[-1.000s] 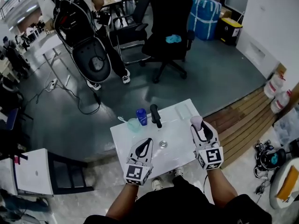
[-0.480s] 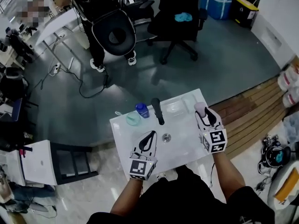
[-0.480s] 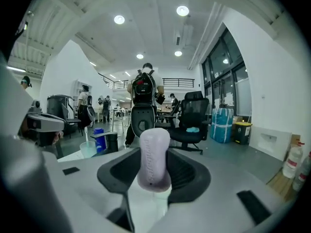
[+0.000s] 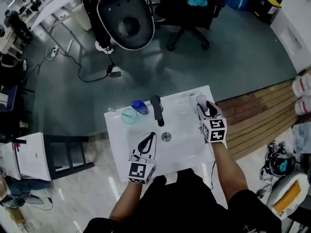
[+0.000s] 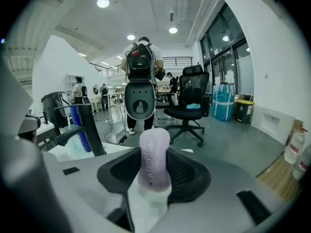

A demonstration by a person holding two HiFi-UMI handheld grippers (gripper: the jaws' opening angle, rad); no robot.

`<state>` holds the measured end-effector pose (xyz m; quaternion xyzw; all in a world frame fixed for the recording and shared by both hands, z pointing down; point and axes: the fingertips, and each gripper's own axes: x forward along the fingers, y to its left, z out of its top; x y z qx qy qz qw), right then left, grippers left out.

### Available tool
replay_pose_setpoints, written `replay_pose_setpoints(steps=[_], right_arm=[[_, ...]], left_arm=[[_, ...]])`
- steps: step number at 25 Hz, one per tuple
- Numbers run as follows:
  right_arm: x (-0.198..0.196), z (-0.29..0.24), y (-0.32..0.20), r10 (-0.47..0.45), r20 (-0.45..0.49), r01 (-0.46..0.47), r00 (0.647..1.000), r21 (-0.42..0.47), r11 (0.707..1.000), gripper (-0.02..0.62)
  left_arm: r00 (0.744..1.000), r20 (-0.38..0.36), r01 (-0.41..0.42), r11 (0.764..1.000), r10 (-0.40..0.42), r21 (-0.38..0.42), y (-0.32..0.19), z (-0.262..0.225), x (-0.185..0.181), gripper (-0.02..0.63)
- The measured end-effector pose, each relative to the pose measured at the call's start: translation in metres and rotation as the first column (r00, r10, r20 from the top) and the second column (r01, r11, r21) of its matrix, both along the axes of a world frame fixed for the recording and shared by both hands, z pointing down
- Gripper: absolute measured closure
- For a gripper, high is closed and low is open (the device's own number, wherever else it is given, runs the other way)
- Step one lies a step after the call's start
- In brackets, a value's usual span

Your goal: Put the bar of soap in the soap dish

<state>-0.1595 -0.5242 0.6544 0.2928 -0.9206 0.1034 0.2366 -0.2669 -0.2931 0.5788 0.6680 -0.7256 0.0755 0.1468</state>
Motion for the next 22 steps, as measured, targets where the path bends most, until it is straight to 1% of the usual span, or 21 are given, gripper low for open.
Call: replay_pose_setpoints(steps=[3,6,8,12,16,18,22], right_arm=[[-0.004,0.026,-0.008,-0.013,-0.084,0.005,0.996,-0.089,0.996,0.414],[-0.007,0.047,-0.011,-0.032,-0.162,0.006,0.986,-0.159,0.987,0.414],[-0.009,0.056,-0.013,-0.036,-0.200,-0.001,0.979,-0.184,0.983,0.414],[-0.015,0.067,-0.015,-0.038,-0.240,-0.013,0.970,-0.209,0.978,0.413],[-0.021,0.074,-0.017,-0.042,-0.265,-0.013,0.963,-0.203,0.979,0.414],[-0.023,0.071,-0.019,-0.039,-0.265,-0.009,0.964,-0.179,0.984,0.397],[-0.025,0.045,-0.022,-0.016,-0.215,-0.008,0.977,-0.108,0.994,0.393]], left_arm=[[0.999,-0.016,0.029,0.999,-0.030,-0.017,0.003,0.008,0.001,0.584],[0.999,-0.016,0.041,0.999,-0.042,-0.023,0.003,0.012,0.002,0.584],[0.999,-0.013,0.051,0.998,-0.051,-0.024,0.003,0.012,0.002,0.584],[0.997,-0.007,0.073,0.997,-0.073,-0.026,0.004,0.011,0.002,0.584],[0.995,-0.017,0.095,0.995,-0.096,-0.039,0.012,0.017,0.002,0.584],[0.994,-0.020,0.102,0.994,-0.103,-0.040,0.014,0.019,0.002,0.584],[0.994,-0.024,0.106,0.994,-0.107,-0.027,0.015,0.016,0.001,0.584]])
